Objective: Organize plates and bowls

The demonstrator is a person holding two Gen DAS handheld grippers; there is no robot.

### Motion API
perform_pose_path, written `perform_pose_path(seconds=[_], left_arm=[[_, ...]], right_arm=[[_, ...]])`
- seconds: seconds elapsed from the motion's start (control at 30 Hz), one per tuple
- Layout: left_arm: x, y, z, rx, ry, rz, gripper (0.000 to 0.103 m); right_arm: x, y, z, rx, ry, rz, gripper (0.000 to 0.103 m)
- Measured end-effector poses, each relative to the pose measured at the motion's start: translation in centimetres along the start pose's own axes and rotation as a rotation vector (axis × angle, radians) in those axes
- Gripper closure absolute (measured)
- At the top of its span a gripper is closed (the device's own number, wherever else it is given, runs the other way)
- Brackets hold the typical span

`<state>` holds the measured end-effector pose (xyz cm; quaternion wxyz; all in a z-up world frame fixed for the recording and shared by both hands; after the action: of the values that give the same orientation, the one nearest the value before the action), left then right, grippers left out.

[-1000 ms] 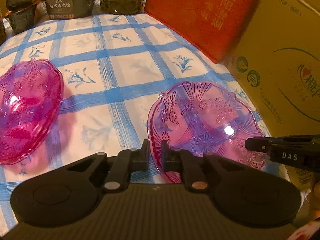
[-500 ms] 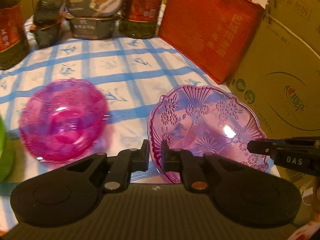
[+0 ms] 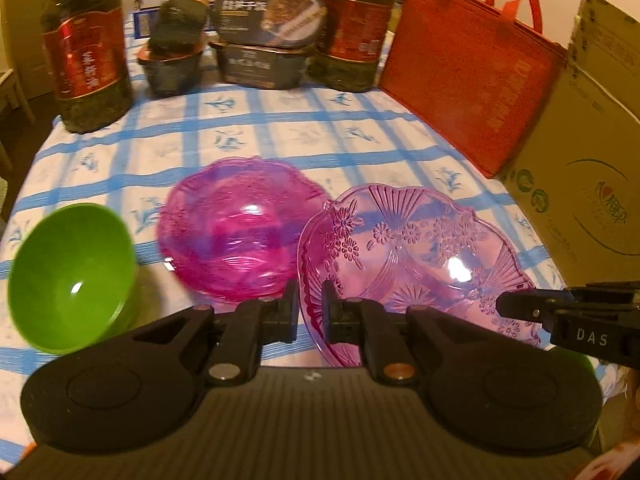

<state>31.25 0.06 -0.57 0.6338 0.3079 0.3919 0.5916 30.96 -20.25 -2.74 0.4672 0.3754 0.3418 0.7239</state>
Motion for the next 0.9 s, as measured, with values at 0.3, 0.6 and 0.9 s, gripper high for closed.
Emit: perform_pose_path(seconds=[0.3, 0.6, 0.9], left_arm=[[2.8, 0.7, -0.3, 0.001, 0.016, 0.016, 0.094], [5.1, 0.3, 1.0, 0.004, 0.016, 0.019, 0.094], [7.5, -1.5, 4.2, 0.010, 0.009, 0.032, 0.094]], right_arm=[[3.0, -0.9, 0.3, -0.001, 0.026, 0.012, 0.086], [4.6, -2.5, 1.5, -0.006, 0.028, 0.022, 0.086], [6.1, -4.7, 4.2, -0.023, 0.024, 0.021, 0.086]])
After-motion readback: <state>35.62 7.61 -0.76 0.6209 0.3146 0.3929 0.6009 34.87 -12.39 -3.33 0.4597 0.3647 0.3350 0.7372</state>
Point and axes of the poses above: each gripper's, at about its wrist camera, not at the fingertips, and y roughly against the way its jaws point, x to its left, z to its top, the point moved 3 cm from there along -y, roughly the way its jaws point, and after that the axes turned 7 degrees about x, right-handed, at the moved point
